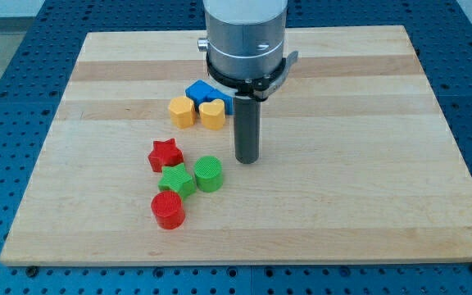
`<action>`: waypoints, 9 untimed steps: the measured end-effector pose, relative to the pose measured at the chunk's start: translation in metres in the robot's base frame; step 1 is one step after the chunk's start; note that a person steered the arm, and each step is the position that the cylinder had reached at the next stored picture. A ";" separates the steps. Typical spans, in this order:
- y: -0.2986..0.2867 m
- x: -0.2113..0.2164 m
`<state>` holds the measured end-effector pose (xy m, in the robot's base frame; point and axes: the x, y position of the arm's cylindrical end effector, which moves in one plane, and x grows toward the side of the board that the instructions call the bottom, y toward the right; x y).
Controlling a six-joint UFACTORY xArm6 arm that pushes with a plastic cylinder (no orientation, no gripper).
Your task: Separate the heart from group of blocks
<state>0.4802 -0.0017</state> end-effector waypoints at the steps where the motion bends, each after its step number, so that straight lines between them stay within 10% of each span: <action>1: -0.011 -0.014; 9: -0.123 -0.076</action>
<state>0.4047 -0.1248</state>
